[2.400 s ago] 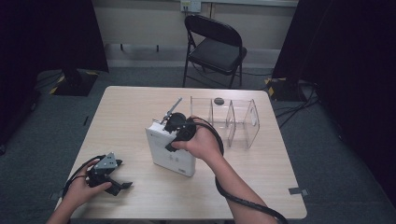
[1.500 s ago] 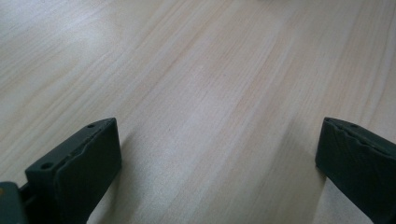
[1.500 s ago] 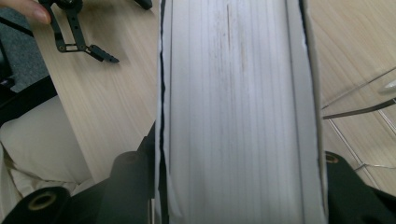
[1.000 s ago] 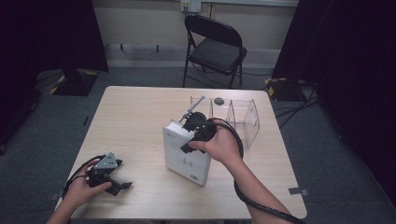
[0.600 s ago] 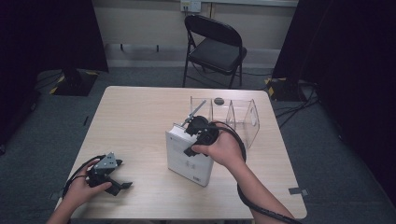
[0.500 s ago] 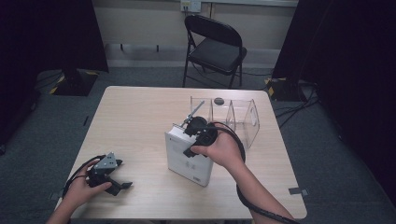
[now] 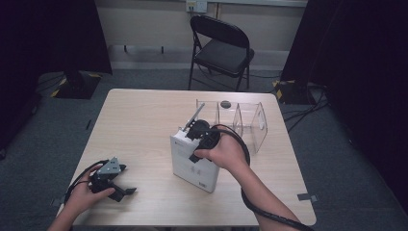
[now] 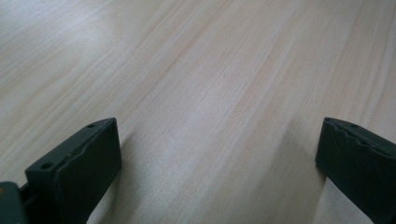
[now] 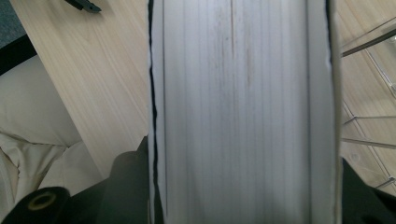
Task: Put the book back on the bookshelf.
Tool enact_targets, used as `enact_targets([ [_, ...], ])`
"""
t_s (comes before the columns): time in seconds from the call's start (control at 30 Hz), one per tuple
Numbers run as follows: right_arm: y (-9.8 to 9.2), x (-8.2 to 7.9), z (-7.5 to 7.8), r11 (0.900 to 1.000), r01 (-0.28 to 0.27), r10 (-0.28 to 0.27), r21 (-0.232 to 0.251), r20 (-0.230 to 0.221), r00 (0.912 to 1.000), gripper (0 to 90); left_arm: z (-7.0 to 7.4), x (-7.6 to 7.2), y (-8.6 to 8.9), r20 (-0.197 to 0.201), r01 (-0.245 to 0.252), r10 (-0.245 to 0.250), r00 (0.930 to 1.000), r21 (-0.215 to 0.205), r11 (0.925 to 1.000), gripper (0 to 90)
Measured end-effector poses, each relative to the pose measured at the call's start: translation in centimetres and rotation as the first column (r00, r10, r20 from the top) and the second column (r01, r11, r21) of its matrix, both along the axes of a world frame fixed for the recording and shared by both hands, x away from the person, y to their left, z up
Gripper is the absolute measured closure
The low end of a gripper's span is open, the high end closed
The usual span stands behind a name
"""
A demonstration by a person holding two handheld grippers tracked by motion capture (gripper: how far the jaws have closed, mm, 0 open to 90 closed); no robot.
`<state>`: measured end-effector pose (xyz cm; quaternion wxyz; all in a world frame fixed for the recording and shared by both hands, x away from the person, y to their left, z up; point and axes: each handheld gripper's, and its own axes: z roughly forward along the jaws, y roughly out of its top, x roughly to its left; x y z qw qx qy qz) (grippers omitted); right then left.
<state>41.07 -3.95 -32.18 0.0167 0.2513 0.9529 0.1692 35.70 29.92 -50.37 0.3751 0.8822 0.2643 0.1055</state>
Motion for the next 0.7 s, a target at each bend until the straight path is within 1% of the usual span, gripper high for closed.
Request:
enact_targets([
  [0.07, -0.1, 0.1, 0.1, 1.0, 0.001, -0.001, 0.006, -0.002, 1.0, 52.0, 0.0, 0.0, 0.0, 0.002, 0.0, 0.0, 1.0, 0.001, 1.0, 0.0],
  [0.2, -0.5, 0.1, 0.1, 1.0, 0.008, -0.007, 0.028, -0.025, 0.9997, 52.1, 0.0, 0.0, 0.0, 0.001, 0.003, -0.003, 1.0, 0.0, 1.0, 0.0],
  [0.37, -0.9, 0.0, 0.5, 0.999, 0.005, -0.004, 0.048, -0.021, 0.9998, 52.1, 0.0, 0.0, 0.0, -0.001, 0.002, -0.002, 1.0, 0.001, 1.0, 0.0],
  [0.43, -1.0, -0.1, 0.8, 0.999, 0.008, -0.008, 0.048, -0.02, 0.9998, 52.1, 0.0, 0.1, 0.0, 0.003, 0.001, -0.001, 1.0, 0.002, 1.0, 0.0],
  [0.47, -1.1, -0.1, 0.9, 0.999, 0.01, -0.009, 0.046, -0.021, 0.9997, 52.1, 0.1, 0.1, 0.0, -0.005, 0.009, -0.009, 0.9999, 0.008, 0.9999, 0.0],
  [0.57, -1.4, -0.1, 1.2, 0.999, 0.013, -0.012, 0.04, -0.019, 0.9998, 52.1, 0.1, 0.2, 0.0, -0.005, 0.011, -0.011, 0.9999, 0.008, 0.9999, 0.0],
  [0.6, -1.5, -0.2, 1.3, 0.999, 0.022, -0.022, 0.037, -0.022, 0.9995, 52.1, 0.1, 0.2, -0.1, -0.004, 0.012, -0.012, 0.9999, 0.008, 0.9999, 0.0],
  [0.7, -2.2, -0.2, 1.5, 0.998, 0.034, -0.033, 0.045, -0.02, 0.9992, 52.1, 0.1, 0.2, -0.1, -0.004, 0.012, -0.012, 0.9999, 0.008, 0.9999, 0.0],
])
